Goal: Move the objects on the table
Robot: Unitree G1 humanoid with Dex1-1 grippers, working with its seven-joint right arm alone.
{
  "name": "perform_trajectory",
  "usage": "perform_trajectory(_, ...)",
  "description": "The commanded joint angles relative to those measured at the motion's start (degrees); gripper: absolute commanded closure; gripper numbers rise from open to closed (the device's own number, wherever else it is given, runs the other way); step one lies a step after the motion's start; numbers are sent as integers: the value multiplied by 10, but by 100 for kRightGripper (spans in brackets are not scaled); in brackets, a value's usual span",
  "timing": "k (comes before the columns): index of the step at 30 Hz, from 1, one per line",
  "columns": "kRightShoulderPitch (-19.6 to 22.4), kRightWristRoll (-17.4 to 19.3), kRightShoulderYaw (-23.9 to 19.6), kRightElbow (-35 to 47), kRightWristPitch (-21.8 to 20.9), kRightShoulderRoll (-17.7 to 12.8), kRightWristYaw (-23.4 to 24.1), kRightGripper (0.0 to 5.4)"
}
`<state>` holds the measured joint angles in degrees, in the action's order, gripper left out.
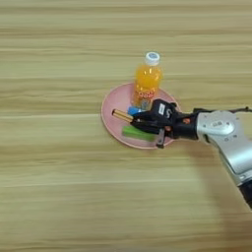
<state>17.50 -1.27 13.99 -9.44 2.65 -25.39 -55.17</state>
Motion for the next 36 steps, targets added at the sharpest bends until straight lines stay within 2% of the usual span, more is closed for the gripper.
perform_trajectory(1, 54, -16, -9, -27, -35, 12, 47, 471)
perform_trajectory(8, 63, -30, -5, -66, -60, 22, 62, 471)
perform_trajectory(15, 66, -28, -6, -64, -70, 26, 60, 471)
perform_trajectory(29, 61, -15, -14, -39, -60, 27, 55, 314)
perform_trajectory(36, 40, 8, -20, 20, -35, 26, 42, 247)
